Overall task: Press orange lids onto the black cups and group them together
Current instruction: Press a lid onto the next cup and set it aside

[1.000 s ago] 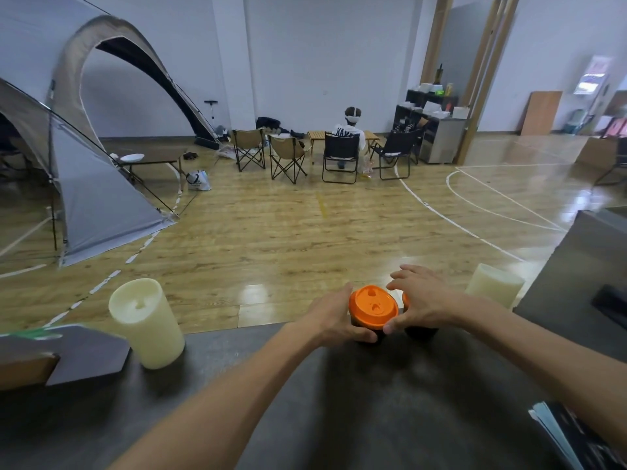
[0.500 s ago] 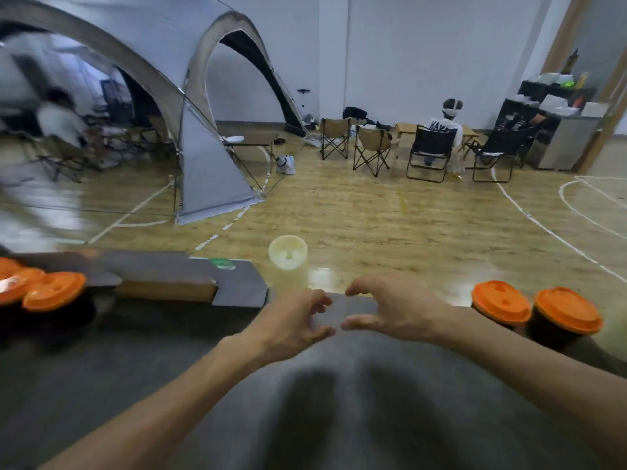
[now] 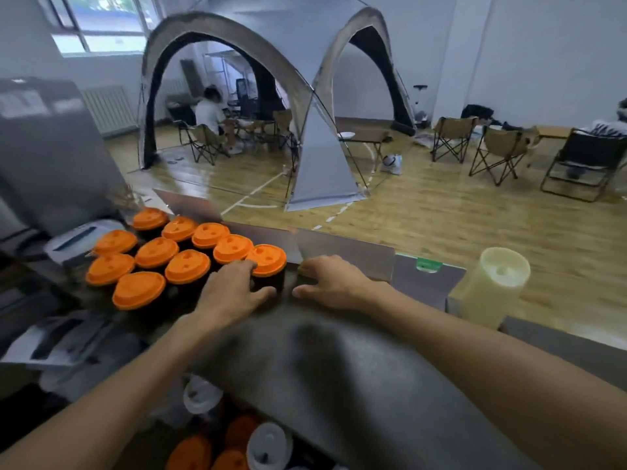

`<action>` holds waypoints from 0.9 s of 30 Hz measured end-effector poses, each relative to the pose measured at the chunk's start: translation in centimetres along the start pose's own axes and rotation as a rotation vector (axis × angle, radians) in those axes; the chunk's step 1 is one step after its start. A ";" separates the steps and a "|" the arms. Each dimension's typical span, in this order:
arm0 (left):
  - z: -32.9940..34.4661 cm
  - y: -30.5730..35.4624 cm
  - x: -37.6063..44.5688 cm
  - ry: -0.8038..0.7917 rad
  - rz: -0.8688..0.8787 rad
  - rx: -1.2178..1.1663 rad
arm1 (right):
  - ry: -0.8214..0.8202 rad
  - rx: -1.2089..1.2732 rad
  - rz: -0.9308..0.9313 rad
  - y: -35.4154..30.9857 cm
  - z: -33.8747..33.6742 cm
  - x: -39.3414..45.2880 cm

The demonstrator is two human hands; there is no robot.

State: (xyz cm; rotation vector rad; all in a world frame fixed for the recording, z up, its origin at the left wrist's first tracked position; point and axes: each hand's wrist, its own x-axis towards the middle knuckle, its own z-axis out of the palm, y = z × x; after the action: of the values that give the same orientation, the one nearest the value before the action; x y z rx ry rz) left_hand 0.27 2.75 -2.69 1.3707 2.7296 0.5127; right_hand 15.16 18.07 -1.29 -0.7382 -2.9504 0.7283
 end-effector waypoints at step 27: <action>5.6 11.5 -0.1 -0.436 0.408 -0.424 | 0.172 0.304 0.168 10.0 -0.8 -12.1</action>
State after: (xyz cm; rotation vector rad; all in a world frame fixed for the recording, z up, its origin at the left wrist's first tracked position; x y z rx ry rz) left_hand 10.23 10.53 -4.41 1.6718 1.8766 0.6680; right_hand 30.42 20.83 -3.80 -0.9712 -2.5665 1.0367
